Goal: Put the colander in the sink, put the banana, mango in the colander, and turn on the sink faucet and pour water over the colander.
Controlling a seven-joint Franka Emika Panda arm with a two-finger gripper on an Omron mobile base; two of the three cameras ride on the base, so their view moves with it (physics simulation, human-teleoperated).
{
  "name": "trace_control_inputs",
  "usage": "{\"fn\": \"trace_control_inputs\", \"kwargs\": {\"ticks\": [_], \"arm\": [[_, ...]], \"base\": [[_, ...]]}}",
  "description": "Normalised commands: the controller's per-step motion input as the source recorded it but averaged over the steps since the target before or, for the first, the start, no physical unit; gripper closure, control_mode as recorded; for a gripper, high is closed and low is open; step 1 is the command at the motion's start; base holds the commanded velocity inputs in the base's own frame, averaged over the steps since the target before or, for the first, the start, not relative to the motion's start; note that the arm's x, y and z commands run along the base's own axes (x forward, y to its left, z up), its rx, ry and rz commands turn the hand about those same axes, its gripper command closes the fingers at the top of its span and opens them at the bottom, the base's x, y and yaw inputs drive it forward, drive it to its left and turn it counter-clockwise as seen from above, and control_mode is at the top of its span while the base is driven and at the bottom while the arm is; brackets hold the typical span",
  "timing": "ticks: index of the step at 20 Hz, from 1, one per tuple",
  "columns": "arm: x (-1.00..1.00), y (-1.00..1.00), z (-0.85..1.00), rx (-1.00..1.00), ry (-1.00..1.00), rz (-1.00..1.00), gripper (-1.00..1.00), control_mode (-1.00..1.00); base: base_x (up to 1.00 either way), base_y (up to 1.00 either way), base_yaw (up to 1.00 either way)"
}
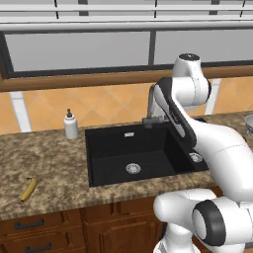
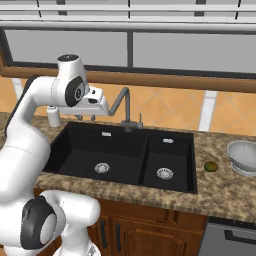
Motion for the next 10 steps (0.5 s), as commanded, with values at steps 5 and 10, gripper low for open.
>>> {"fn": "trace_control_inputs", "kwargs": {"ticks": [5,10], "arm": [[-0.33,-0.2,-0.01,0.01,0.0,-0.05,-1.0,-1.0],[-0.62,-0.49,-0.06,0.05,-0.14,-0.08,-1.0,-1.0]], "base": [[0.0,0.0,0.0],[0.0,0.0,0.0]]}}
